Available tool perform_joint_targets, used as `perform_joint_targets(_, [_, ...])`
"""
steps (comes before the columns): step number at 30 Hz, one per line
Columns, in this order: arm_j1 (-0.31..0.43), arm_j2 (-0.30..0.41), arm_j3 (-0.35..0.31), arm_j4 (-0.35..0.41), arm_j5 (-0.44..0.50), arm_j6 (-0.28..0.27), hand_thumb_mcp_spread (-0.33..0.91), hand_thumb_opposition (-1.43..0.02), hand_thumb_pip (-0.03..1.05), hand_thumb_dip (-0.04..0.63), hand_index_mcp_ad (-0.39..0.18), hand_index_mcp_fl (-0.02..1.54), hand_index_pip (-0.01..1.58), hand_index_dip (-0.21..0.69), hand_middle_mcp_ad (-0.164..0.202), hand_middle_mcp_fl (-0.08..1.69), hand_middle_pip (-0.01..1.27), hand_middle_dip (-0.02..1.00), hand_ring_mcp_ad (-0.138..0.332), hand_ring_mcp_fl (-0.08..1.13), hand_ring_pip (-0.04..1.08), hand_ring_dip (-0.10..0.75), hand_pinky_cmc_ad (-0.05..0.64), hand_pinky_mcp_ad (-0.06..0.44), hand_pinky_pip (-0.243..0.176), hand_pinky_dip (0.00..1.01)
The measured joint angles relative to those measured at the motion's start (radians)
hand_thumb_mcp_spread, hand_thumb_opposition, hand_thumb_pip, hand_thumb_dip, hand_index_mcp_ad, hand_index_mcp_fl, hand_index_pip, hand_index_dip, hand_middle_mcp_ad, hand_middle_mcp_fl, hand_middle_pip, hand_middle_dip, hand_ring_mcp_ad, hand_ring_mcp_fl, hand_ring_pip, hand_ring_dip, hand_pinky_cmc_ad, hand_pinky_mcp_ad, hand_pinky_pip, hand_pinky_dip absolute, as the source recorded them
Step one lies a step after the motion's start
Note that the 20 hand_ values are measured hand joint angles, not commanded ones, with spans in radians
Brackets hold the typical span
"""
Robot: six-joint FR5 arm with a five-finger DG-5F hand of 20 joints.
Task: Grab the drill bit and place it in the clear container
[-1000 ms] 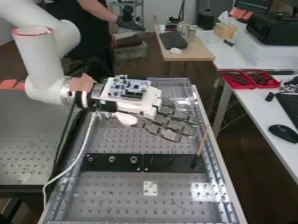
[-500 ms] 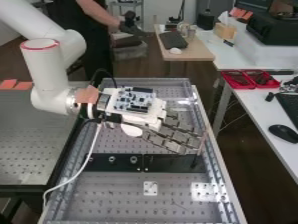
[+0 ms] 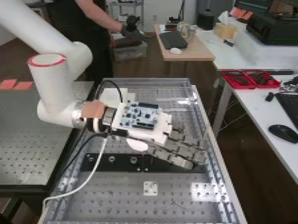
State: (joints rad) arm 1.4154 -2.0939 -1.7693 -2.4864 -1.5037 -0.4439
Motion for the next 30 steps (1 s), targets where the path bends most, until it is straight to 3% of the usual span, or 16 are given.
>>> perform_joint_targets(30, [-0.041, -0.093, 0.03, 0.082, -0.021, -0.008, 0.37, -0.86, 0.69, 0.239, 0.024, 0.05, 1.53, 0.183, 0.113, 0.05, 0.13, 0.14, 0.213, -0.02, 0.06, -0.065, 0.239, 0.14, -0.108, 0.19])
